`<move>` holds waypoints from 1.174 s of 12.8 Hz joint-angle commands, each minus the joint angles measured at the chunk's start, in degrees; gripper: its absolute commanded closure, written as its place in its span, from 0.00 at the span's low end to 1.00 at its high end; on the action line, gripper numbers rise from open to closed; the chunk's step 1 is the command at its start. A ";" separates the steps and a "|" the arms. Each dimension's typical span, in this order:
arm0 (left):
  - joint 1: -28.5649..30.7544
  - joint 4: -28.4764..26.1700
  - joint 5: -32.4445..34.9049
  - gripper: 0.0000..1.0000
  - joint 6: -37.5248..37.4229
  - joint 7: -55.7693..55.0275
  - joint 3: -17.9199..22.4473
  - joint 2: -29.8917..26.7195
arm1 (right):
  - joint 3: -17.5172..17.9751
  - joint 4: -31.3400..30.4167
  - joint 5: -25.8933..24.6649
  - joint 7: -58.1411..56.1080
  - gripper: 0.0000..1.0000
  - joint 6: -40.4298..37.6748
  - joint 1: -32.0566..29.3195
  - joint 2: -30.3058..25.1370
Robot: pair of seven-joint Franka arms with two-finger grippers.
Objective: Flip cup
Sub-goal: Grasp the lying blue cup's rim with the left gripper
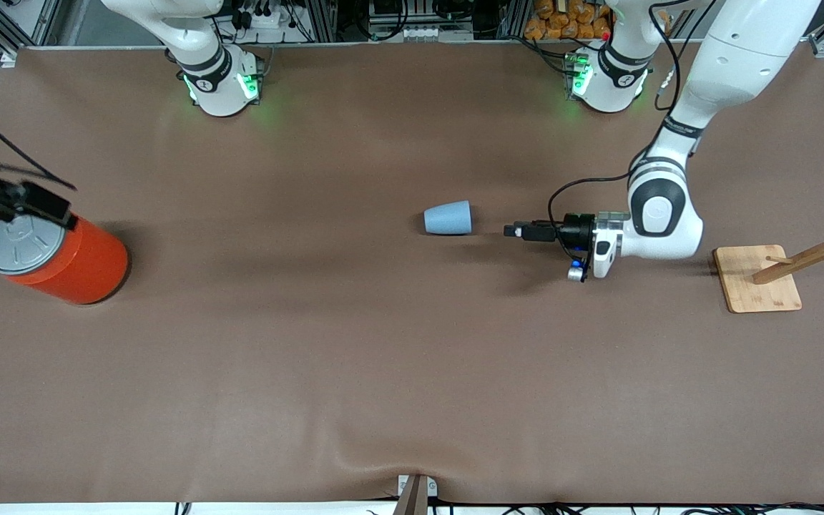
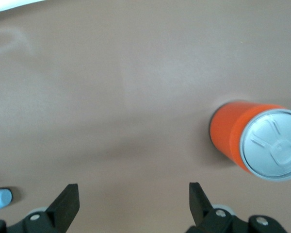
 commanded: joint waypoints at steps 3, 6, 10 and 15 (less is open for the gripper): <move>-1.04 -5.98 -12.48 0.00 6.59 11.78 -3.21 -0.35 | -1.64 -10.43 -0.68 -0.26 0.00 2.25 0.32 -8.08; -4.03 -5.63 -19.34 0.00 9.33 17.60 -3.40 2.29 | -1.65 -6.04 -1.03 0.44 0.00 2.16 0.93 -5.35; -7.19 -5.72 -22.08 0.00 11.00 18.14 -3.49 2.48 | -2.09 -5.68 -0.85 0.09 0.00 2.17 0.49 -5.43; -9.92 -4.93 -25.86 0.13 12.76 18.23 -3.48 3.09 | -2.18 -5.94 -0.41 -0.43 0.00 1.20 0.32 -5.34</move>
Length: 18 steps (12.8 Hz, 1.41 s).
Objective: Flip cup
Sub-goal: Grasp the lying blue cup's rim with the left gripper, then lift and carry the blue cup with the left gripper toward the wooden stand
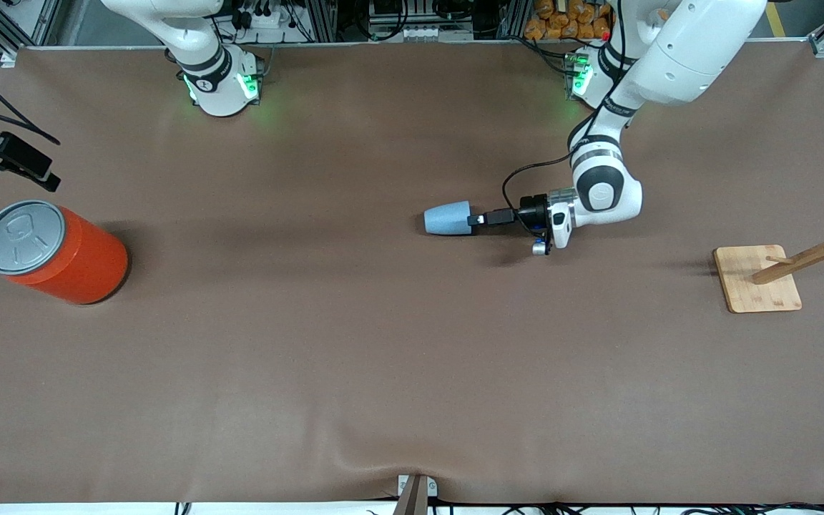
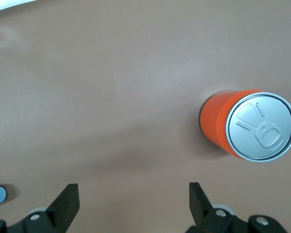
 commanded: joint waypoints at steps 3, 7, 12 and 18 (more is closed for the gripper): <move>-2.47 1.51 -4.03 0.25 1.67 1.18 -0.14 0.79 | -0.63 1.18 0.18 -1.95 0.00 -1.07 -0.42 0.71; -4.58 1.86 -5.62 0.55 3.25 1.18 -0.14 1.50 | -0.63 1.17 0.18 -2.74 0.00 -1.15 -0.50 0.71; -4.14 3.18 -5.53 1.00 6.31 0.75 0.03 0.45 | -0.71 1.17 0.18 -7.84 0.00 -1.15 -0.59 0.71; -3.18 9.07 -1.58 1.00 13.09 -10.93 0.47 -4.02 | -0.71 1.17 0.18 -7.84 0.00 -1.51 -1.21 0.71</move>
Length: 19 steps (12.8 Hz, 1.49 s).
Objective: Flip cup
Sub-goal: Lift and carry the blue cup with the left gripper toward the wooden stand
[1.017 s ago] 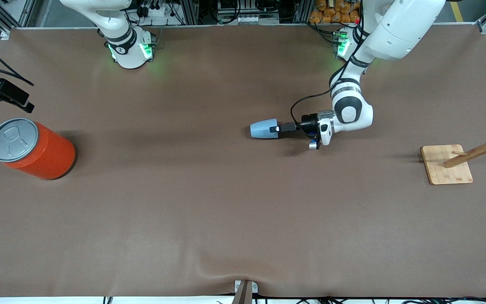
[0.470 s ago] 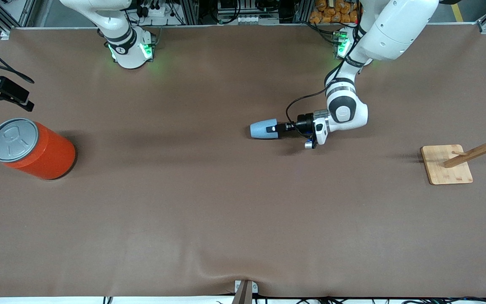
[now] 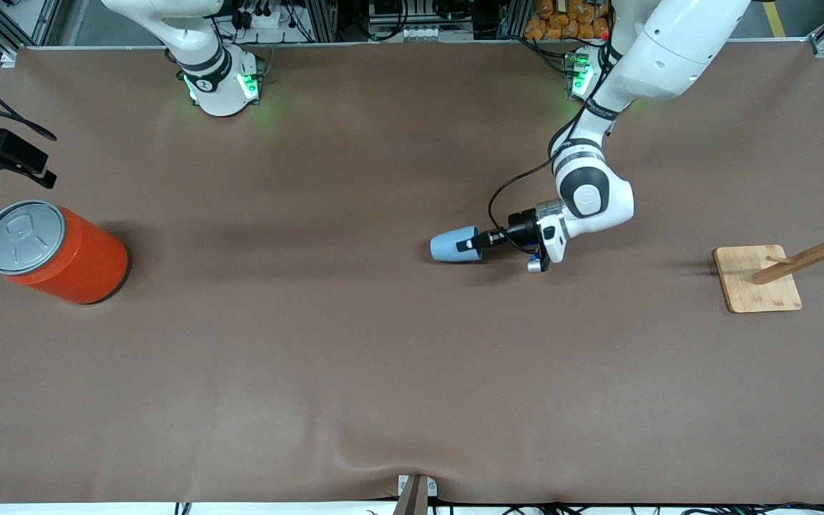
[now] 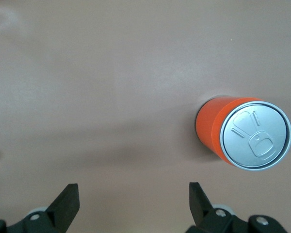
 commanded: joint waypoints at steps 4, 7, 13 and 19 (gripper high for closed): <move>5.88 0.53 15.95 1.00 2.35 -11.65 1.93 -7.81 | 0.26 1.17 0.18 -0.97 0.00 -1.01 -1.06 0.50; 11.25 3.78 36.86 1.00 2.26 -20.72 1.93 -8.52 | 0.26 1.17 0.18 -0.97 0.00 -0.93 -0.97 0.50; 15.22 9.49 82.63 1.00 2.26 -45.03 2.19 -8.35 | 0.26 1.17 0.18 -0.89 0.00 -0.93 -0.97 0.50; 15.22 10.29 110.73 1.00 2.00 -59.39 2.98 -7.91 | 0.26 1.17 0.27 -0.89 0.00 -1.37 -0.97 0.50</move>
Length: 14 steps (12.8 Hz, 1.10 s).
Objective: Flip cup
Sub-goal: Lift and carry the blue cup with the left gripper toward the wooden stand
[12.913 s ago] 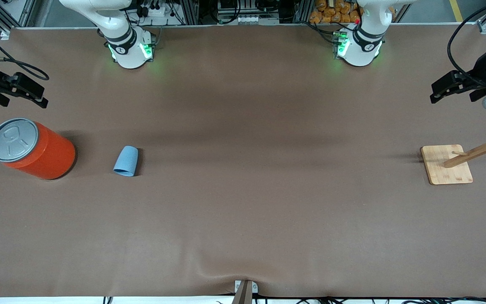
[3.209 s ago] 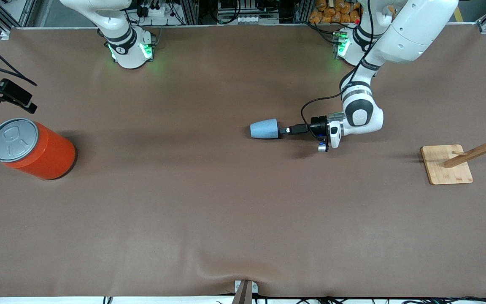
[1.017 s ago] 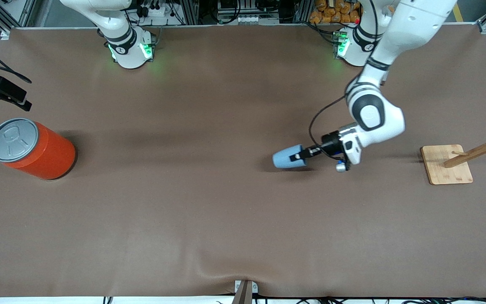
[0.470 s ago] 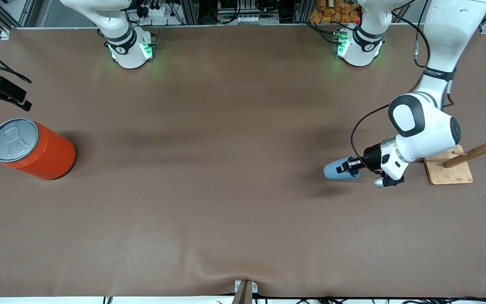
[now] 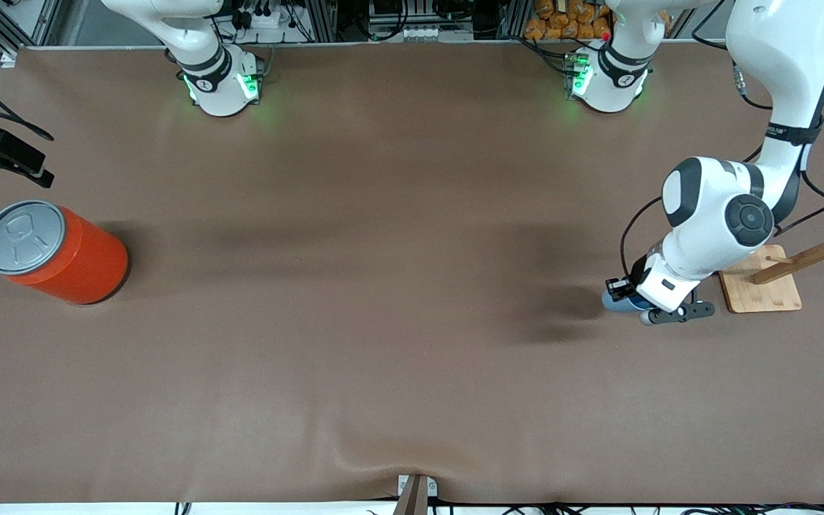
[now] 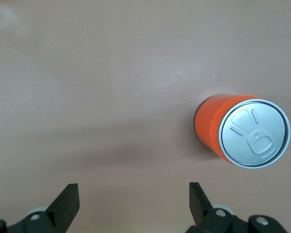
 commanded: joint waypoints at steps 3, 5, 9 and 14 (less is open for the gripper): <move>0.28 -0.24 14.31 1.00 -0.03 -9.06 1.09 1.52 | 0.42 1.17 0.27 -0.88 0.00 -1.00 -0.88 0.48; 1.07 -0.25 15.48 1.00 0.15 -10.74 1.09 2.05 | 0.42 1.17 0.27 -0.88 0.00 -1.08 -0.80 0.48; 2.13 -0.16 15.48 1.00 1.46 -12.07 1.09 3.37 | 0.51 1.17 0.27 -0.88 0.00 -1.17 -0.80 0.48; 2.39 0.54 15.31 0.39 1.47 -13.91 1.00 4.51 | 0.51 1.17 0.27 -0.88 0.00 -1.17 -0.88 0.48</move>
